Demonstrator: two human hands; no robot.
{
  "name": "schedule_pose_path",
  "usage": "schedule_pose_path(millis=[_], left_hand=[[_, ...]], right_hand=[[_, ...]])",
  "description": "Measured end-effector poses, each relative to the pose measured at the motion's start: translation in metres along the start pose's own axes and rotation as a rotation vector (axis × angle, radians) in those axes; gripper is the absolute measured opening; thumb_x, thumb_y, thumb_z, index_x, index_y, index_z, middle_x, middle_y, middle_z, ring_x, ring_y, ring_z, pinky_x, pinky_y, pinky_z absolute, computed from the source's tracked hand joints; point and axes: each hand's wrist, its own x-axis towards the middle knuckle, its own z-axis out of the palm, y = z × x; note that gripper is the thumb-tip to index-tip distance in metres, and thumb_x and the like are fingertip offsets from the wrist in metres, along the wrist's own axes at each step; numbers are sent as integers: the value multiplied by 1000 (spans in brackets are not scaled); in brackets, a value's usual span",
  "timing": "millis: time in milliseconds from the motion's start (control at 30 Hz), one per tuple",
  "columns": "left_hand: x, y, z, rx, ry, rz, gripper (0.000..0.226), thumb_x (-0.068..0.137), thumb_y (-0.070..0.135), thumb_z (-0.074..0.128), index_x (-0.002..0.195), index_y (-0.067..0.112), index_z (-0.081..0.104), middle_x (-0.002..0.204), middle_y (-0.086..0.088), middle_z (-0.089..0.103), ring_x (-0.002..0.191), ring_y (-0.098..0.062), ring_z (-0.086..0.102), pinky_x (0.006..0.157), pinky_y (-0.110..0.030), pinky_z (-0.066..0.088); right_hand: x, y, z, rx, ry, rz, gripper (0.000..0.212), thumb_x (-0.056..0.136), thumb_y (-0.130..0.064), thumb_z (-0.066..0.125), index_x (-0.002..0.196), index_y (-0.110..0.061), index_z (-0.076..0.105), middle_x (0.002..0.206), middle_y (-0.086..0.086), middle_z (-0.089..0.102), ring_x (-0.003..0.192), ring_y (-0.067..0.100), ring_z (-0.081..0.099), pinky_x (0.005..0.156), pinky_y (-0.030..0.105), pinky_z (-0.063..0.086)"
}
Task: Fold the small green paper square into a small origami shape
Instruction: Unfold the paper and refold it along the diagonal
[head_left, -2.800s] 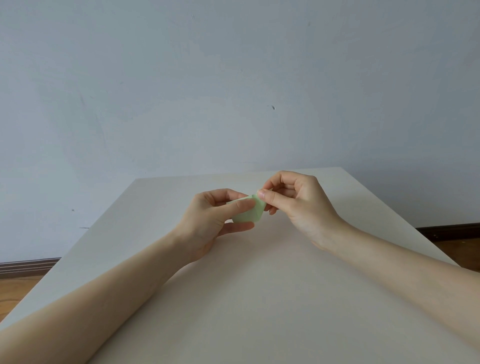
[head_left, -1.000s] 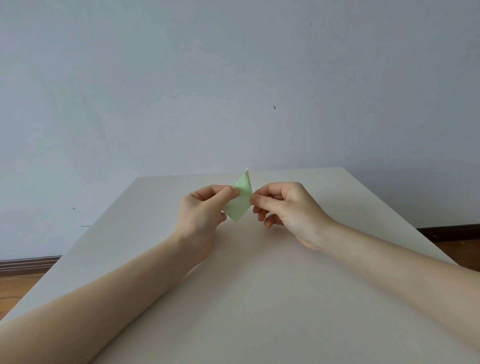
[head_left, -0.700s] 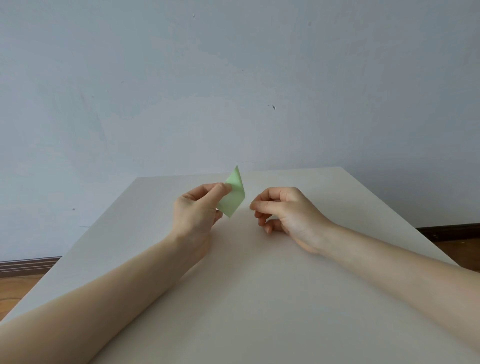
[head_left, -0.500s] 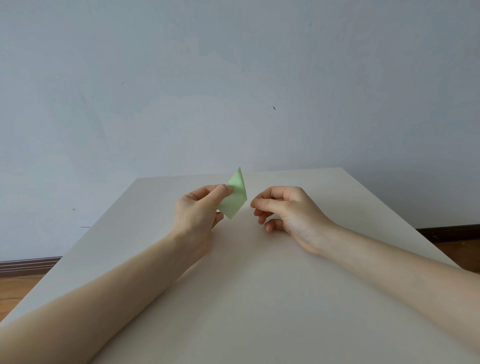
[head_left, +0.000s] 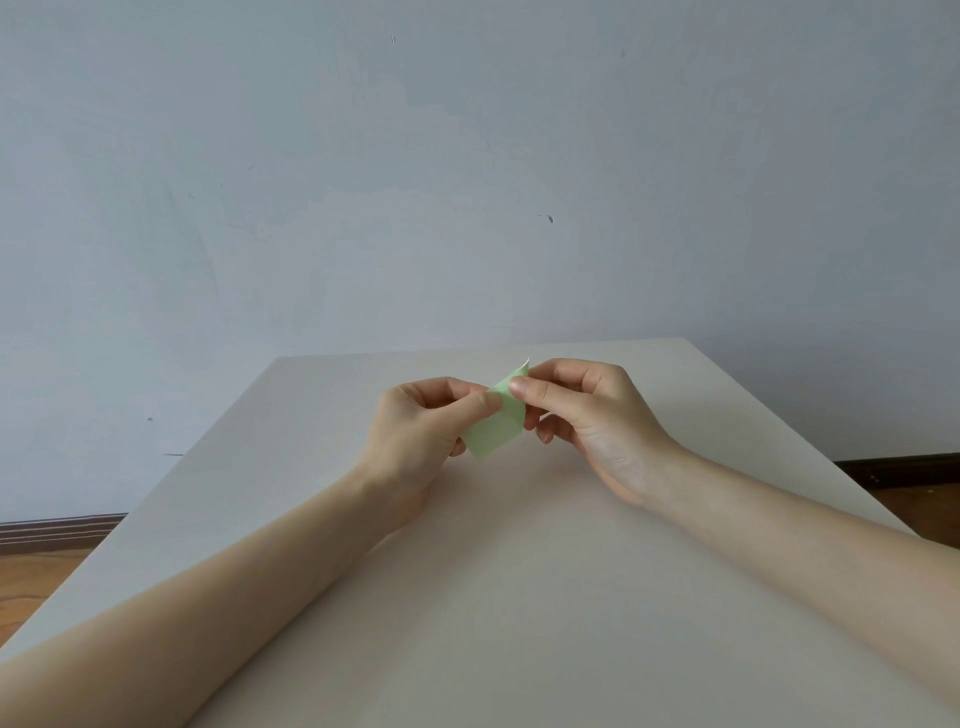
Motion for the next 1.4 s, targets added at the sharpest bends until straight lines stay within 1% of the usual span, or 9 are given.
schedule_pose_path(millis=[133, 500, 600, 700, 800, 900, 1033, 1200, 1400], left_hand=[[-2, 1, 0, 8, -37, -1, 16, 69, 22, 71, 53, 19, 68, 66, 2, 66, 75, -22, 54, 71, -38, 39], [-2, 3, 0, 3, -67, -10, 13, 65, 26, 69, 55, 18, 68, 68, -1, 65, 76, -24, 53, 73, -39, 39], [-2, 1, 0, 6, -72, 3, 17, 72, 20, 72, 57, 16, 66, 66, 2, 64, 72, -21, 52, 67, -33, 39], [-3, 1, 1, 19, -70, 43, 17, 80, 13, 69, 63, 13, 64, 61, 7, 63, 59, -10, 50, 58, -23, 37], [-6, 2, 1, 15, -101, 69, 8, 73, 19, 71, 71, 13, 66, 67, 5, 67, 62, -10, 57, 64, -26, 42], [-7, 3, 2, -8, -98, 80, 8, 77, 16, 73, 74, 13, 66, 71, 1, 70, 68, -13, 62, 71, -28, 46], [-8, 4, 3, -7, -51, 72, 10, 73, 21, 75, 76, 13, 68, 74, -2, 72, 73, -14, 65, 76, -28, 46], [-8, 7, 4, -6, -17, 49, 9, 73, 16, 76, 77, 14, 68, 69, 1, 71, 67, -10, 65, 68, -22, 44], [-9, 8, 4, 17, -3, 40, 10, 73, 11, 75, 78, 14, 68, 62, 4, 69, 62, -9, 62, 65, -22, 43]], right_hand=[[-1, 0, -1, -10, 12, -18, 12, 85, -8, 62, 77, -3, 68, 71, 12, 56, 62, 16, 51, 55, 22, 41], [0, 0, -1, 16, 38, -26, 16, 85, -9, 62, 72, -3, 68, 63, 8, 56, 59, 17, 49, 53, 20, 40], [-1, 0, -1, 20, 36, -24, 16, 85, -9, 62, 71, -3, 68, 63, 9, 55, 58, 16, 49, 53, 20, 40], [-1, 0, -2, 22, 37, -25, 16, 85, -9, 62, 72, -2, 68, 64, 11, 55, 57, 16, 49, 52, 19, 40], [-1, 0, -2, 17, 42, -27, 16, 85, -9, 63, 72, -2, 68, 65, 12, 56, 57, 16, 49, 52, 19, 40], [-1, 1, -2, 15, 37, -30, 16, 85, -9, 63, 72, -2, 68, 63, 10, 56, 58, 16, 49, 52, 20, 40], [-1, 0, -1, 21, 29, -26, 14, 85, -8, 63, 73, -2, 69, 60, 7, 55, 56, 15, 49, 52, 20, 40], [-2, -1, 0, 32, 49, -14, 13, 83, -8, 65, 72, -3, 70, 58, 5, 56, 56, 16, 49, 53, 20, 40], [-2, -1, -1, 91, 84, 15, 14, 84, -5, 63, 71, -4, 68, 57, -1, 60, 55, 12, 51, 53, 20, 41]])
